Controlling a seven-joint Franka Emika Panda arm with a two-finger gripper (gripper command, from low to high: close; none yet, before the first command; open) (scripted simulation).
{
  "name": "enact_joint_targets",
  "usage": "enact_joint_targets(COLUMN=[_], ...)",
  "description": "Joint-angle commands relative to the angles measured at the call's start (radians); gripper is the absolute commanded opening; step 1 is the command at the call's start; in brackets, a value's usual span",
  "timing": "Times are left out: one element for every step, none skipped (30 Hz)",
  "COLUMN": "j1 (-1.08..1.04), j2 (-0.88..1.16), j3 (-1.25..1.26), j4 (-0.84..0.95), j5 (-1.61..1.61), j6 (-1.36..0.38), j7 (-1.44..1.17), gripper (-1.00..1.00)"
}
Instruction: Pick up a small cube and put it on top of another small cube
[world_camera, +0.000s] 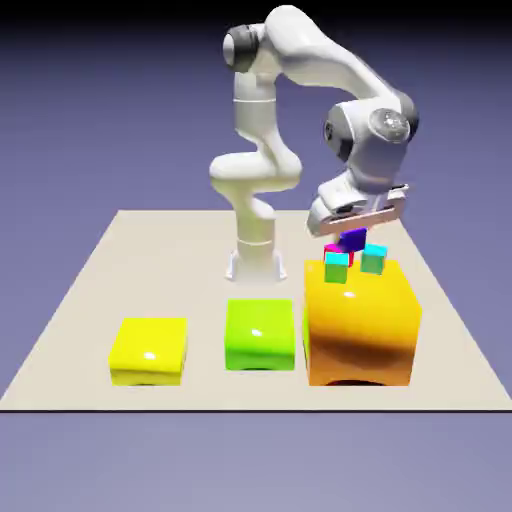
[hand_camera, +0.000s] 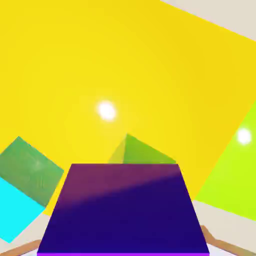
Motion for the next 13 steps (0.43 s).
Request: enact_joint_targets(j1=[0.000, 0.001, 0.001, 0.002, 0.003, 0.003, 0.003, 0.003, 0.002, 0.002, 0.001, 0.000, 0.000], j2=[0.000, 0.001, 0.002, 0.003, 0.004, 0.005, 0.005, 0.005, 0.004, 0.003, 0.002, 0.001, 0.000], j3=[0.000, 0.001, 0.002, 0.003, 0.004, 0.004, 0.004, 0.004, 0.003, 0.003, 0.002, 0.001, 0.000], j4=[0.000, -0.036, -0.072, -0.109, -0.145, -0.172, -0.172, -0.172, -0.135, -0.099, -0.063, -0.027, 0.000], j5=[-0.002, -0.002, -0.001, 0.000, 0.000, 0.001, 0.001, 0.001, 0.000, 0.000, -0.001, -0.002, -0.002], j6=[0.000, 0.037, 0.074, 0.112, 0.149, 0.176, 0.176, 0.176, 0.139, 0.102, 0.065, 0.028, 0.000], j7=[0.000, 0.000, 0.000, 0.000, 0.000, 0.000, 0.000, 0.000, 0.000, 0.000, 0.000, 0.000, 0.000], gripper=[-1.00, -1.00, -1.00, -1.00, -1.00, -1.00, 1.00, 1.00, 1.00, 1.00, 1.00, 1.00, 1.00])
